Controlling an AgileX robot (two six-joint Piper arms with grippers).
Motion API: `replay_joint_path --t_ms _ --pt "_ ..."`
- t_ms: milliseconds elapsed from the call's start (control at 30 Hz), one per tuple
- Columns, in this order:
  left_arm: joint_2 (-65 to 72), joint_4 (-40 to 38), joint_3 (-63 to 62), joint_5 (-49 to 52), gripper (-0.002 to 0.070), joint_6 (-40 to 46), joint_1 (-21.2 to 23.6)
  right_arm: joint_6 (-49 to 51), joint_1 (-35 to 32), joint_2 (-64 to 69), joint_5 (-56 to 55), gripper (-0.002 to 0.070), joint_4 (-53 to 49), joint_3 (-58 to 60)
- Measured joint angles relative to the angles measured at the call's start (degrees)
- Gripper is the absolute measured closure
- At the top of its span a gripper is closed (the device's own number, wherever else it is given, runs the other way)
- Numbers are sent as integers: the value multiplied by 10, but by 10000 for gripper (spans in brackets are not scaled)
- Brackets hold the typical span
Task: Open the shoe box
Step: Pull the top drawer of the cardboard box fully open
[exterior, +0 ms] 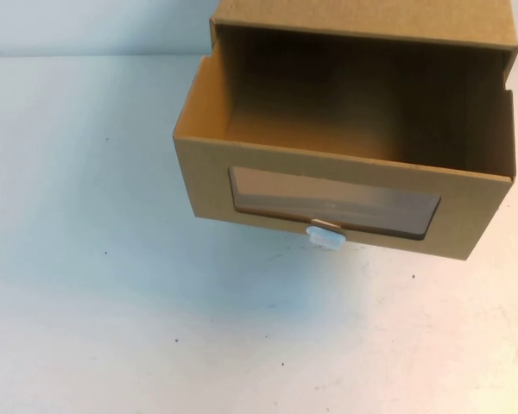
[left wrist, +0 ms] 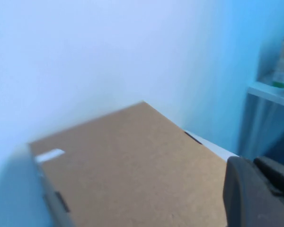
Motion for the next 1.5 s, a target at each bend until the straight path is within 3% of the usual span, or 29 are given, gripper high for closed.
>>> replay_joint_path --t_ms 267,467,700,933,1233,1500 --pt "-151 33 138 0 679 29 0 23 -62 -9 1 689 -45 0" --pt "-289 97 388 -17 679 37 0 23 -121 -9 1 689 -45 0" --pt "-537 134 756 -224 679 39 0 15 -195 -9 1 689 -18 0" --pt "-768 134 1081 -408 679 41 0 3 -206 -9 3 689 35 3" --pt "-954 134 1326 -504 679 41 0 1 -207 -9 3 689 64 9" --pt "-985 130 1483 -632 679 42 0 0 -207 -9 -4 690 75 10"
